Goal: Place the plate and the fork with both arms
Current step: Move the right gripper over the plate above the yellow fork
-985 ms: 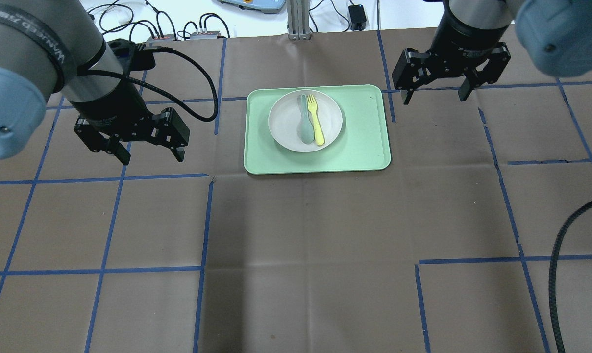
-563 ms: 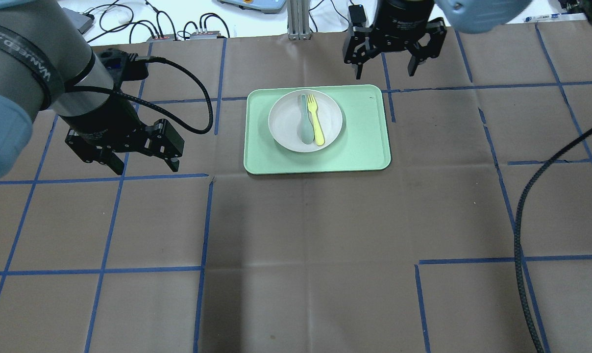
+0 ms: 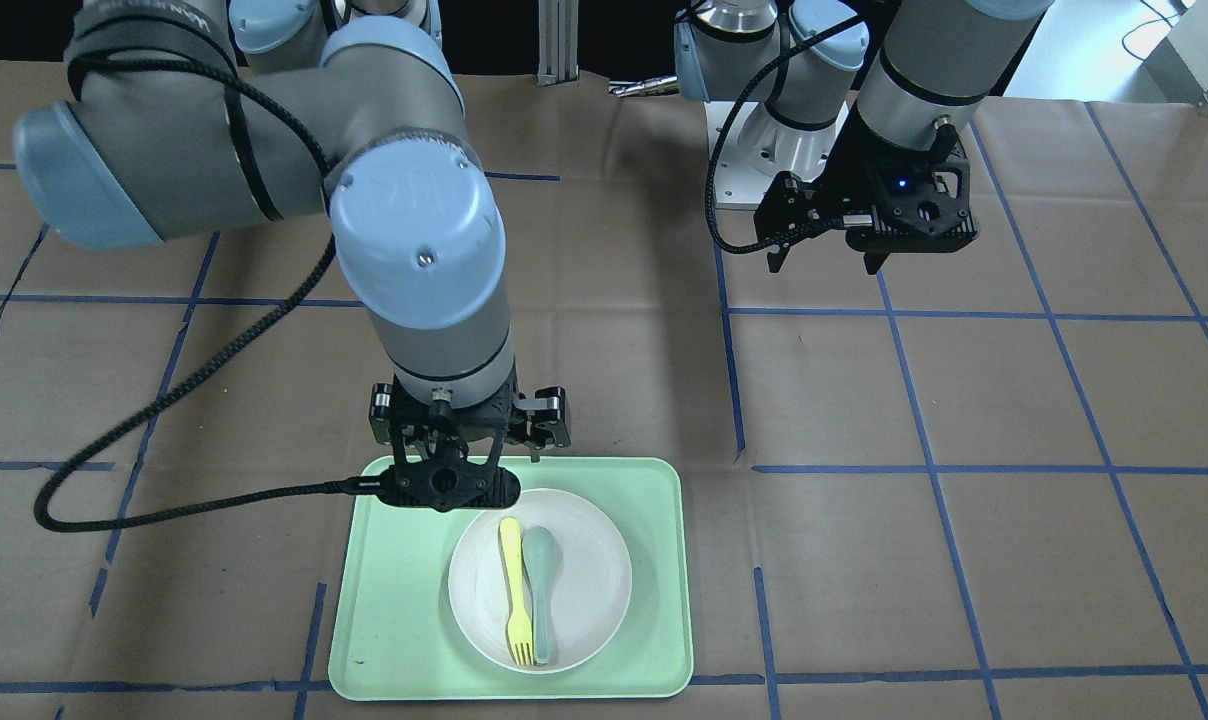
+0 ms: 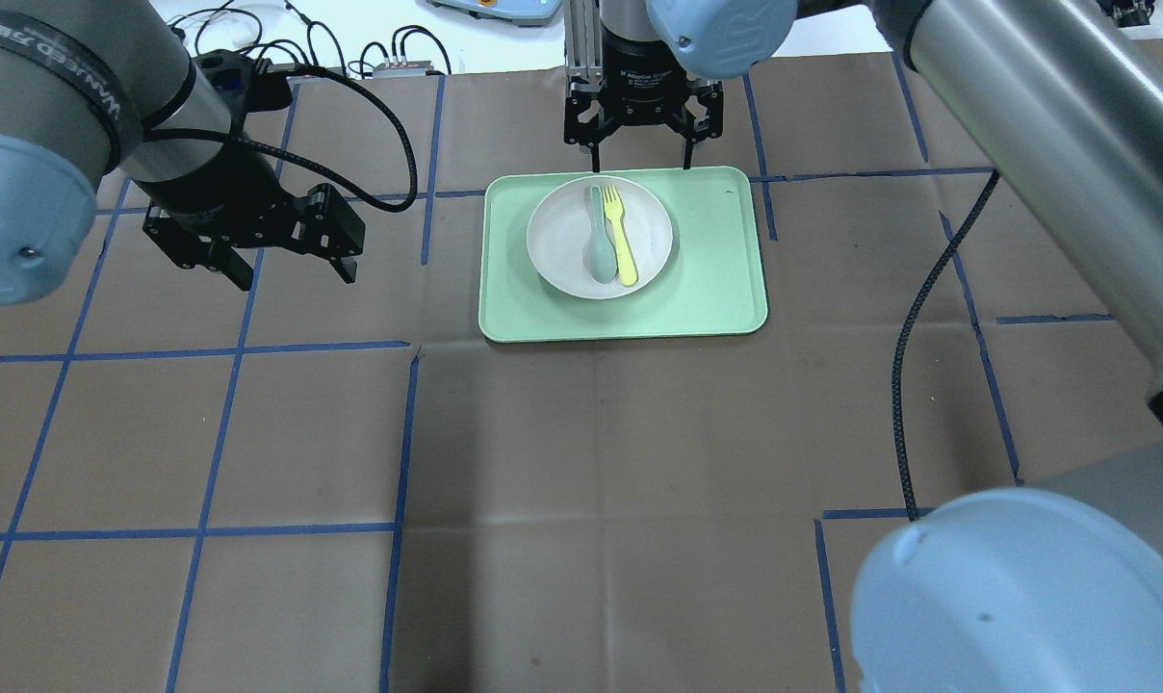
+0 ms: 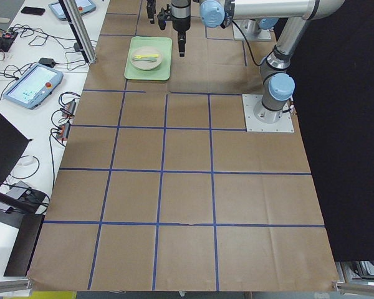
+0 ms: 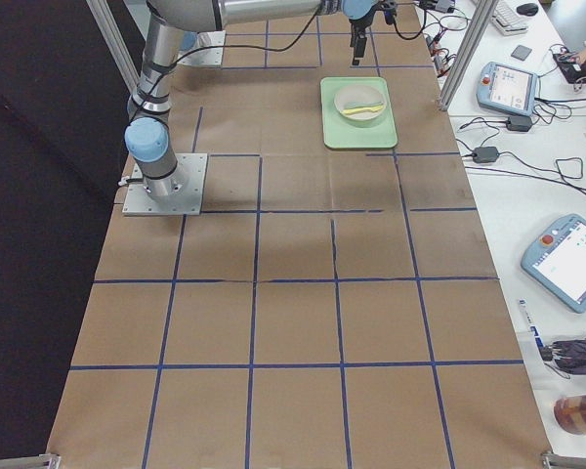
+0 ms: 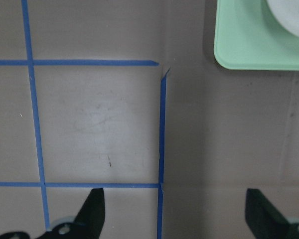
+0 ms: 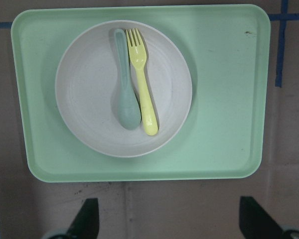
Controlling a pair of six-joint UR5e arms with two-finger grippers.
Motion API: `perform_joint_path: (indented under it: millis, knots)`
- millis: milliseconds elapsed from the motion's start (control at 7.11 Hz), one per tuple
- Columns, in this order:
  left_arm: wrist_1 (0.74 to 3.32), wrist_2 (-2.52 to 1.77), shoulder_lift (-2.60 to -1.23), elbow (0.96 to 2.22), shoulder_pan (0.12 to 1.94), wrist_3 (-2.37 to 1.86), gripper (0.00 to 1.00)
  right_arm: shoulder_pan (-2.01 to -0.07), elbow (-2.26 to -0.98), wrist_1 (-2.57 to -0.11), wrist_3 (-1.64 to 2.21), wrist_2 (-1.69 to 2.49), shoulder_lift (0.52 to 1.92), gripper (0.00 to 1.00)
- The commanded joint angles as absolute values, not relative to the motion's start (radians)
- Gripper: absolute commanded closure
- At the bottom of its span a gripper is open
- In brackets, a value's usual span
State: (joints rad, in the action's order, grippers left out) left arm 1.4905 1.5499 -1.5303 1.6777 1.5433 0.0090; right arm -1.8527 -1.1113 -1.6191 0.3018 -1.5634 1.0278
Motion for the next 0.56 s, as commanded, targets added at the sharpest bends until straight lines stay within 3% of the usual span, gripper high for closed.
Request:
perform_joint_path:
  millis: [0,141,422]
  knots:
    - [1.451,1.571,-1.534,1.678,1.543,0.024,0.0,-1.85,-1.108,-1.705,0.31,-1.568,0.935,0.0]
    - [1.453,1.618,-1.54,1.677,1.543,0.023,0.0,-1.847,-1.115,-1.794,0.308,-1.574,0.895,0.07]
    - [1.453,1.621,-1.54,1.695,1.543,0.018,0.0,-1.842,-1.115,-1.804,0.31,-1.575,0.841,0.41]
